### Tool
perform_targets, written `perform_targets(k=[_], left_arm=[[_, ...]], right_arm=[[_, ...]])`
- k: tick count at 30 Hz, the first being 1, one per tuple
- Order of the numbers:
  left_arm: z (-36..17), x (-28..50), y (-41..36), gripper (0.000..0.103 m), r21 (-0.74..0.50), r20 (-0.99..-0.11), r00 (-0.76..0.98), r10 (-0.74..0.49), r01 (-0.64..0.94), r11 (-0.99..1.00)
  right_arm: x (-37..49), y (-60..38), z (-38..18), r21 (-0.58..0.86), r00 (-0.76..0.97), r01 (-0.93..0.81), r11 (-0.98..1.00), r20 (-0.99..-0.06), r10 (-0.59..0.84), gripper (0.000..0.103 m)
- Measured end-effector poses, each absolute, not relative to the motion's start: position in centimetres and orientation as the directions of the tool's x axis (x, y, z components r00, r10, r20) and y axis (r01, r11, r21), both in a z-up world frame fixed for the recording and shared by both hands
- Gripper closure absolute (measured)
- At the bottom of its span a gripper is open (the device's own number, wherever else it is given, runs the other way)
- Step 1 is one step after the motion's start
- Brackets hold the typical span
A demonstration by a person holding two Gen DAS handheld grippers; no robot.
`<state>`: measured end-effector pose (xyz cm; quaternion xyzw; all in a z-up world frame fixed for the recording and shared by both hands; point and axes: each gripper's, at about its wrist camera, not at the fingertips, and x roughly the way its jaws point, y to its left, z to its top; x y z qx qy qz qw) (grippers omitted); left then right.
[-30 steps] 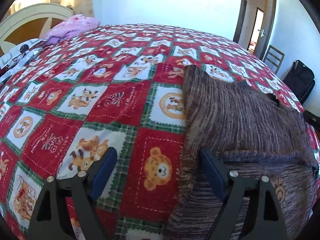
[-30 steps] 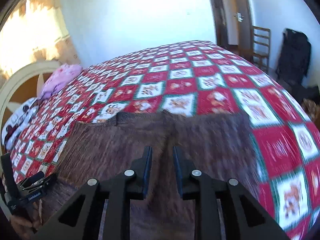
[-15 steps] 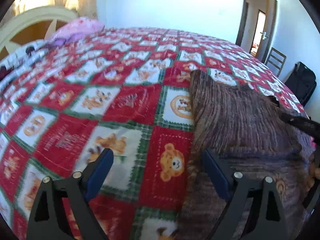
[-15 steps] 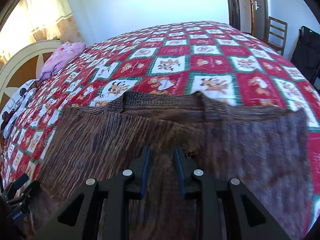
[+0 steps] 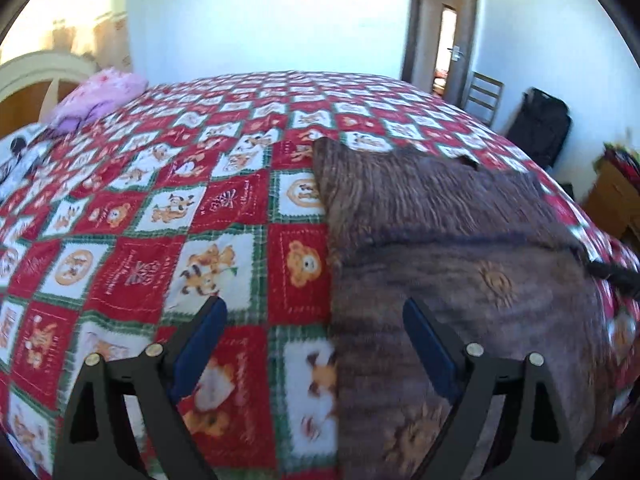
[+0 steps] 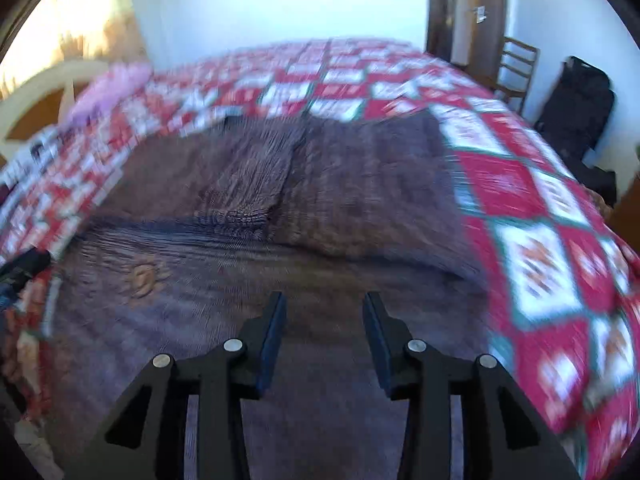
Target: Fold small clothes
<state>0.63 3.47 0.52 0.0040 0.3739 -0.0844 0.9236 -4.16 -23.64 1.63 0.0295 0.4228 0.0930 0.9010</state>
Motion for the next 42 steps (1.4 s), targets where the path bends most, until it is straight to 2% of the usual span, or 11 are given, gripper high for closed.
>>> perform_targets(k=[4, 7, 14, 18, 23, 27, 29, 34, 42], left_arm=[[0.7, -2.4, 4.6, 0.011, -0.076, -0.684, 0.686, -0.248, 0.272, 0.959], [0.3, -4.6, 4.9, 0.011, -0.097, -0.690, 0.654, -0.310, 0.341, 0.935], [-1.4, -9.2, 5.7, 0.011, -0.185, -0.727, 0.560, -0.397, 0.398, 0.899], [-2.3, -11.1, 5.8, 0.011, -0.257, -0.744, 0.473, -0.472, 0.449, 0.856], [-3.1, -12.9, 4.7, 0.017, -0.367, -0.744, 0.343, -0.574, 0.508, 0.779], [-4.5, -14.2, 3.4, 0.018, -0.380, -0.771, 0.271, -0.576, 0.530, 0.758], [-4.5, -14.9, 3.0, 0.021, -0.361, -0.773, 0.277, -0.571, 0.548, 0.755], [-4.6, -15.3, 3.4, 0.032, -0.422, -0.755, 0.236, -0.611, 0.538, 0.730], [-5.3, -15.9, 4.2, 0.033, -0.514, -0.752, 0.137, -0.645, 0.490, 0.704]], right_arm=[[-11.5, -28.7, 4.8, 0.212, 0.702, -0.069, 0.975, -0.684, 0.199, 0.060], [-15.5, -30.4, 5.4, 0.247, 0.706, -0.045, 0.968, -0.678, 0.206, 0.059], [-21.2, -29.9, 2.3, 0.272, 0.620, -0.035, 0.962, -0.749, 0.234, 0.059], [-22.8, -30.3, 0.6, 0.398, 0.606, -0.012, 0.917, -0.727, 0.323, 0.059], [-24.7, -29.5, -1.1, 0.442, 0.594, -0.004, 0.897, -0.721, 0.357, 0.059], [-26.1, -29.1, -2.3, 0.460, 0.573, 0.000, 0.888, -0.728, 0.377, 0.059], [-26.5, -29.1, -2.7, 0.465, 0.566, -0.001, 0.885, -0.729, 0.384, 0.059], [-27.0, -29.2, -3.9, 0.467, 0.545, 0.021, 0.884, -0.746, 0.381, 0.059], [-27.5, -29.8, -5.3, 0.456, 0.530, 0.055, 0.888, -0.767, 0.361, 0.059]])
